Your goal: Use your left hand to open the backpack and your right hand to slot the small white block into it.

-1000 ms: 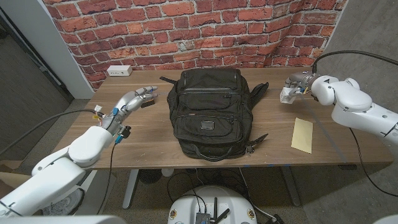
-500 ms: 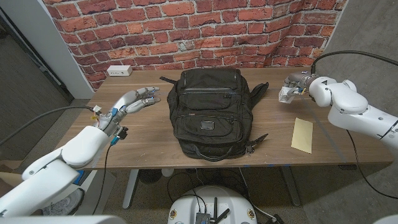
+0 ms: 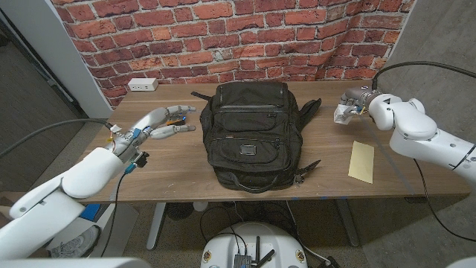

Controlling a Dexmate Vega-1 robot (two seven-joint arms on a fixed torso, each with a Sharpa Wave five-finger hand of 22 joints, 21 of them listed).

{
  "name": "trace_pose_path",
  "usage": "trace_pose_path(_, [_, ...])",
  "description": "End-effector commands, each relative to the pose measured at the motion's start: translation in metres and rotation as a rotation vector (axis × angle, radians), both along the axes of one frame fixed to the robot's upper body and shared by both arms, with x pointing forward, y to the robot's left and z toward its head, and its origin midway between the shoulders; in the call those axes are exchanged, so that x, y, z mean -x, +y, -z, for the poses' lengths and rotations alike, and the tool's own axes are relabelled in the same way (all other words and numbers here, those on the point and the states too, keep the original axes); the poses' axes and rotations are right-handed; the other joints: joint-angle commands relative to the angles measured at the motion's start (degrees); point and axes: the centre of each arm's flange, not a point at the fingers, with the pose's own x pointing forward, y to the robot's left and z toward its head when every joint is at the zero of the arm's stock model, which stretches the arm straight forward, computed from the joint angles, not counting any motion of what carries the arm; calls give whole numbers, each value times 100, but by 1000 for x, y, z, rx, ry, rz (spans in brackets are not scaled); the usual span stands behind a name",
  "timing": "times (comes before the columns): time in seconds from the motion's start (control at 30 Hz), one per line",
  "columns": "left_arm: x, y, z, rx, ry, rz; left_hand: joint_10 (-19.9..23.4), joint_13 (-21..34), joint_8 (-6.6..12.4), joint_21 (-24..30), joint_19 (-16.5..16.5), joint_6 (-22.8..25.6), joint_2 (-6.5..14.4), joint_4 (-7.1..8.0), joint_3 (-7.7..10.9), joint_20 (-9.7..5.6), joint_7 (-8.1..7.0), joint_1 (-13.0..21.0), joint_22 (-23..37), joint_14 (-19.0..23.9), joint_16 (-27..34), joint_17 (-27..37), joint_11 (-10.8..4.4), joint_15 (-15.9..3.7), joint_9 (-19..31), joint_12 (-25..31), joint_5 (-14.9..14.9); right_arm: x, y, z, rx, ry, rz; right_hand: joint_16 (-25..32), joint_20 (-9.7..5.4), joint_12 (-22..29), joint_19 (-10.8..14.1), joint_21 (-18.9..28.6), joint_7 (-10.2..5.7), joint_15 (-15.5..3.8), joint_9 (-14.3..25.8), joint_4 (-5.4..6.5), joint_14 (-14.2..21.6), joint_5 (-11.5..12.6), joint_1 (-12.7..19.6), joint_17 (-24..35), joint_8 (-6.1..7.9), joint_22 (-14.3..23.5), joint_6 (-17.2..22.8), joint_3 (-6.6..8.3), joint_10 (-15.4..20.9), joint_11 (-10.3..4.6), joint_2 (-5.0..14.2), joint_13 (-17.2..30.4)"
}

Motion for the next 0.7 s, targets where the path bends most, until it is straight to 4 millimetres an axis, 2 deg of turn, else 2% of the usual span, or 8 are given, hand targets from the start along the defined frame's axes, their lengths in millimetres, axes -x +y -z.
trace_pose_path(0.03, [20,-1,-1,-184,-41,-33,117,18,37,12,85,98,-36,6,-47,-925,-16,169,13,82,5,5,-39,-856,23,0,10,3,5,6,-21,-20,14,31,-1,16,61,3,-4,-901,23,20,82,42,18,21,28,33,70,20,543,-444,106,130])
trace_pose_path(0.2, [28,-3,2,-231,-106,-54,243,16,64,24,164,234,-90,27,-145,-937,-50,411,19,177,18,5,-139,-945,26,9,2,4,8,10,-26,-21,13,28,-5,5,67,3,-3,-907,22,18,86,43,19,22,26,33,66,20,537,-441,104,130])
trace_pose_path(0.5, [34,-11,7,-391,-195,-85,280,14,63,22,200,295,-106,44,-233,-952,-90,556,23,215,12,7,-172,-967,27,-7,-6,4,12,12,-34,-33,12,20,-8,-4,75,2,-4,-909,22,18,93,46,12,20,24,33,58,23,541,-442,104,135])
trace_pose_path(0.7, [34,-17,11,-483,-240,-95,236,12,18,-24,96,232,-128,60,-333,-970,-110,649,20,166,-16,7,-189,-983,27,-43,-24,4,14,13,-41,-43,13,22,-9,-7,79,2,-3,-911,21,14,96,47,17,24,26,33,63,22,549,-442,107,140])
